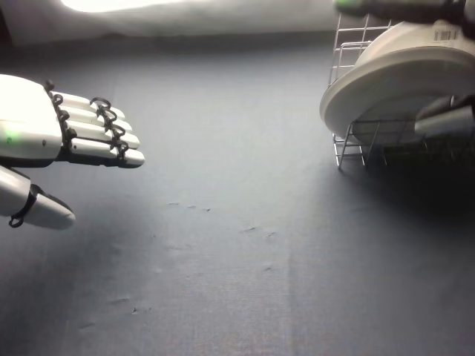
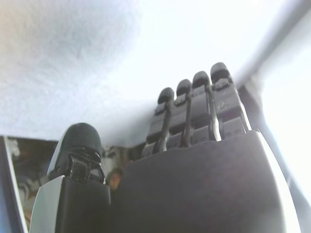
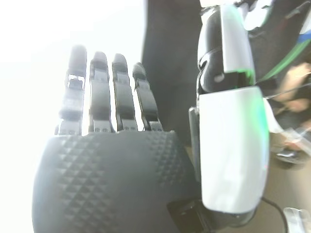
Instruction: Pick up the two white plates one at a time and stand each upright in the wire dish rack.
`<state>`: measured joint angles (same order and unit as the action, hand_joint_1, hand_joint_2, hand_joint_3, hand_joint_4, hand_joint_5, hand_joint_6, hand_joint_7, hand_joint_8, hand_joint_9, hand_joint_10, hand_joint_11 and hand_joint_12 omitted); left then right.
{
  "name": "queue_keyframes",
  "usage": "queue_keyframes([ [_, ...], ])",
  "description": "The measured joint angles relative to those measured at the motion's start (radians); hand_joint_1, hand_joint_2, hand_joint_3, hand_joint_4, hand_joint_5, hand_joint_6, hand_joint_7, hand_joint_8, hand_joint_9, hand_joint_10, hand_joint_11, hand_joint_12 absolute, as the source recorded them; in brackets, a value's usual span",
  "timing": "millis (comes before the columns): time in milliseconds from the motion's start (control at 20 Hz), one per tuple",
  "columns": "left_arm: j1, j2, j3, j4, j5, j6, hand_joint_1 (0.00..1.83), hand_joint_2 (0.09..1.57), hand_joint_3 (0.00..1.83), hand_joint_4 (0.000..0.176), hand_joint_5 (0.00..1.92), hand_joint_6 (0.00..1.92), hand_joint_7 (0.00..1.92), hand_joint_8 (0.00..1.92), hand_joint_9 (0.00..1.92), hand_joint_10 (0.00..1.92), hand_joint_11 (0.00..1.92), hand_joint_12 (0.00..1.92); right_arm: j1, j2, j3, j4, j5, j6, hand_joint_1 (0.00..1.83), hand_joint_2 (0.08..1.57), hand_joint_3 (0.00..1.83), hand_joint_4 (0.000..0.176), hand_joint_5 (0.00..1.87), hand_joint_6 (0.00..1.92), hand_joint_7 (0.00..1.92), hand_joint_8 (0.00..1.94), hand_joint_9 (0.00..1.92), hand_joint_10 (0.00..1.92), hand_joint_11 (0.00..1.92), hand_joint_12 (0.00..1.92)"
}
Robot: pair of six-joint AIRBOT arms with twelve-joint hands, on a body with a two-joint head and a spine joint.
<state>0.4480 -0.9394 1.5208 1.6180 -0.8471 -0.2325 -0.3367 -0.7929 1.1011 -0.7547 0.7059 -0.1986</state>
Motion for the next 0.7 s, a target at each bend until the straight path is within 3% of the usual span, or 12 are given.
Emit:
queue_keyframes([
  [50,0.005,0.000,0.000,0.001,0.000,0.000,0.00,1.34,0.00,0.000,0.00,0.00,0.00,0.00,0.00,0.00,0.00,0.00,0.003,0.000,-0.003,-0.047,0.026,0.000,0.80,1.00,0.00,0.000,0.01,0.00,0.08,0.00,0.11,0.00,0.00,0.72],
  [100,0.010,0.000,0.000,0.002,0.000,0.005,0.00,1.34,0.00,0.000,0.00,0.00,0.00,0.00,0.00,0.00,0.00,0.00,0.006,0.000,-0.004,-0.068,0.043,0.000,0.80,1.00,0.00,0.000,0.01,0.00,0.08,0.00,0.11,0.00,0.00,0.72],
  [200,0.018,0.000,0.000,0.000,0.001,0.015,0.00,1.33,0.00,0.000,0.01,0.00,0.00,0.00,0.00,0.00,0.00,0.00,0.022,0.000,-0.004,-0.137,0.083,-0.002,0.71,1.00,0.00,0.000,0.00,0.00,0.00,0.00,0.01,0.00,0.00,0.31],
  [400,0.037,0.000,0.000,-0.003,0.000,0.021,0.00,1.34,0.00,0.000,0.01,0.00,0.00,0.00,0.00,0.00,0.00,0.00,0.044,-0.001,-0.005,-0.303,0.179,-0.027,0.66,1.01,0.00,0.000,0.00,0.00,0.00,0.00,0.00,0.00,0.00,0.22],
  [450,0.041,0.000,0.000,0.000,0.000,0.021,0.00,1.33,0.00,0.000,0.00,0.00,0.00,0.00,0.00,0.00,0.00,0.00,0.047,-0.003,-0.005,-0.353,0.202,-0.038,0.58,1.02,0.00,0.000,0.00,0.00,0.02,0.00,0.03,0.01,0.00,0.38],
  [500,0.041,0.000,0.000,-0.003,0.000,0.021,0.00,1.34,0.00,0.000,0.16,0.01,0.19,0.01,0.15,0.02,0.08,0.07,0.061,-0.006,-0.012,-0.395,0.217,-0.043,0.43,1.06,0.01,0.000,0.07,0.01,0.14,0.02,0.15,0.04,0.00,0.74],
  [550,0.041,0.000,0.000,-0.007,0.001,0.021,0.00,1.36,0.00,0.000,0.40,0.04,0.49,0.05,0.44,0.04,0.08,0.65,0.073,-0.008,-0.022,-0.400,0.226,-0.048,0.37,1.10,0.01,0.000,0.20,0.03,0.29,0.02,0.28,0.05,0.00,0.94],
  [600,0.041,0.000,0.000,-0.014,0.000,0.021,0.00,1.36,0.00,0.000,0.40,0.04,0.49,0.05,0.44,0.04,0.08,0.65,0.083,-0.008,-0.027,-0.402,0.232,-0.048,0.37,1.10,0.01,0.000,0.20,0.03,0.29,0.02,0.28,0.05,0.00,0.94],
  [650,0.041,0.000,0.000,-0.015,0.000,0.022,0.00,1.37,0.00,0.000,0.68,0.08,0.79,0.09,0.73,0.14,0.21,1.07,0.098,-0.008,-0.031,-0.402,0.241,-0.051,0.34,1.12,0.00,0.000,0.40,0.07,0.52,0.07,0.47,0.12,0.01,1.20],
  [700,0.041,0.000,-0.001,-0.014,0.000,0.021,0.00,1.37,0.00,0.000,0.78,0.09,0.89,0.11,0.81,0.19,0.25,1.28,0.105,-0.008,-0.037,-0.408,0.253,-0.055,0.32,1.13,0.00,0.000,0.55,0.10,0.67,0.09,0.60,0.18,0.03,1.30],
])
